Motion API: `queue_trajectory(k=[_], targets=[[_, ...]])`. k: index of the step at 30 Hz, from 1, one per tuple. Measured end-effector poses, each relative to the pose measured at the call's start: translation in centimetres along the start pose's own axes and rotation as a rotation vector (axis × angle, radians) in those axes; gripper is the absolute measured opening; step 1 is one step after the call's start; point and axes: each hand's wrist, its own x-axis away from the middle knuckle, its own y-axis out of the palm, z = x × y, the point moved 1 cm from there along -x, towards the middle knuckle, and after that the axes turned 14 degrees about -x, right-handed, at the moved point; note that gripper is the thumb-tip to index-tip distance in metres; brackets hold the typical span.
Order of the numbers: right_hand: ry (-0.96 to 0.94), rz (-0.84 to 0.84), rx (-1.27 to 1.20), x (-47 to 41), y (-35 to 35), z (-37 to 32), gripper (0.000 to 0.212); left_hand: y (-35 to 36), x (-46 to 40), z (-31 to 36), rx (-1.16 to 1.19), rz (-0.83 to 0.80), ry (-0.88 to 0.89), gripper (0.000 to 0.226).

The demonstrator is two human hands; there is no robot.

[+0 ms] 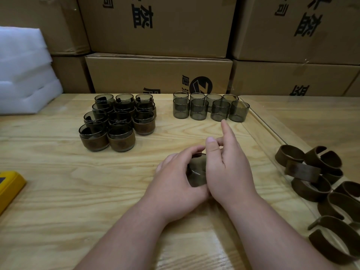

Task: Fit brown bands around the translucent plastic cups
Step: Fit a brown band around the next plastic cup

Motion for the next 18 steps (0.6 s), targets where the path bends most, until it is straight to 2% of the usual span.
queue_trajectory(k=[5,14,18], targets=[[0.058,-0.089,0.123,0.3,0.0,-0.3,0.071,0.3,-0.3,-0.3,0.017,-0.011,-0.001,0.074],[0.089,0.071,-0.016,-0.4,-0.2,0.9,0.040,0.5,-0.2,-0.6,0.012,0.018,-0.037,0.079],[0.040,0.110,-0.036,-0.4,-0.1,1.0,0.036,0.6,-0.3,-0.6,0.019,0.026,-0.028,0.078]])
